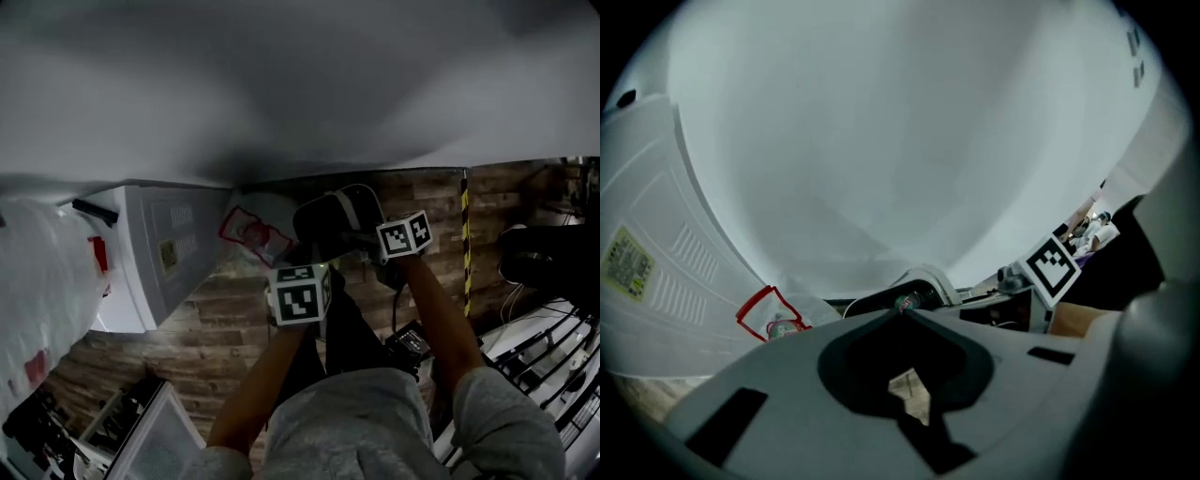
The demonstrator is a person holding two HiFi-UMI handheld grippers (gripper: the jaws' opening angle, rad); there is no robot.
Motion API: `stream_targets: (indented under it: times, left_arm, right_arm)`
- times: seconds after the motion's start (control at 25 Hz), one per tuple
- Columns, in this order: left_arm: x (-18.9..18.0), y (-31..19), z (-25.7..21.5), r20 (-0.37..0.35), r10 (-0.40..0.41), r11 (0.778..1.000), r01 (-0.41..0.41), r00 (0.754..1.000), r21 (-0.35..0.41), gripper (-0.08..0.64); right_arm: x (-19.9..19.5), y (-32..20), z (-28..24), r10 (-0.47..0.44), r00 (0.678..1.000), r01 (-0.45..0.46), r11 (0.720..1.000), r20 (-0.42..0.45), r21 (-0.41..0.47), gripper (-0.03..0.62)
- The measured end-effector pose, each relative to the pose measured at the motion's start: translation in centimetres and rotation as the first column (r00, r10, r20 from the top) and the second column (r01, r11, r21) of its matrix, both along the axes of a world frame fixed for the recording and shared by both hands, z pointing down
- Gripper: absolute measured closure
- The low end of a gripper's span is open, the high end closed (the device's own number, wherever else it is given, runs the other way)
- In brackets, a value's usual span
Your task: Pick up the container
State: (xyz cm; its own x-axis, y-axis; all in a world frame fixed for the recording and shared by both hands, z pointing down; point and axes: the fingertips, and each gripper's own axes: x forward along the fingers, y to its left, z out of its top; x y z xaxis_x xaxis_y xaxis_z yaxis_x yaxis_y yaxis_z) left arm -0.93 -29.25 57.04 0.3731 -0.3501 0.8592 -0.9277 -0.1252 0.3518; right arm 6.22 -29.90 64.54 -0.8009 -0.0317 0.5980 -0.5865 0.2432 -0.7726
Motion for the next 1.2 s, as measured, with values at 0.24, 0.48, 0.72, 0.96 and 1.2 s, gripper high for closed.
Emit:
stream_targets:
  times: [0.24, 0.48, 0.72, 0.96, 1.2]
  left_arm:
    - [2.3, 0.1, -6.7, 0.015, 0.032, 0.999, -0.032, 0.999, 0.04, 0.544]
    - [1.3, 1.3, -10.8, 0.055, 0.05, 0.997, -0.053, 0.997, 0.058, 0.545]
    - [0.6, 2.3, -13.9, 0.044, 0.075, 0.992, -0.078, 0.996, 0.096, 0.545]
    - [0.2, 4.8, -16.1, 0.023, 0.143, 0.981, -0.145, 0.989, 0.128, 0.545]
    - [0.3, 6.8, -17.8, 0.008, 0.209, 0.963, -0.208, 0.978, 0.17, 0.545]
  right_arm:
    - [0.9, 0.6, -11.2, 0.093, 0.968, -0.084, 0.995, 0.235, -0.048, 0.532]
    - [0.1, 1.3, -19.6, 0.245, 0.869, -0.207, 0.969, 0.431, -0.135, 0.532]
    - [-0.3, 1.8, -24.9, 0.332, 0.813, -0.306, 0.943, 0.478, -0.134, 0.532]
    - [0.7, 3.7, -27.1, 0.434, 0.792, -0.438, 0.894, 0.429, -0.096, 0.532]
    - [2.1, 6.2, -29.1, 0.508, 0.747, -0.532, 0.844, 0.429, -0.074, 0.532]
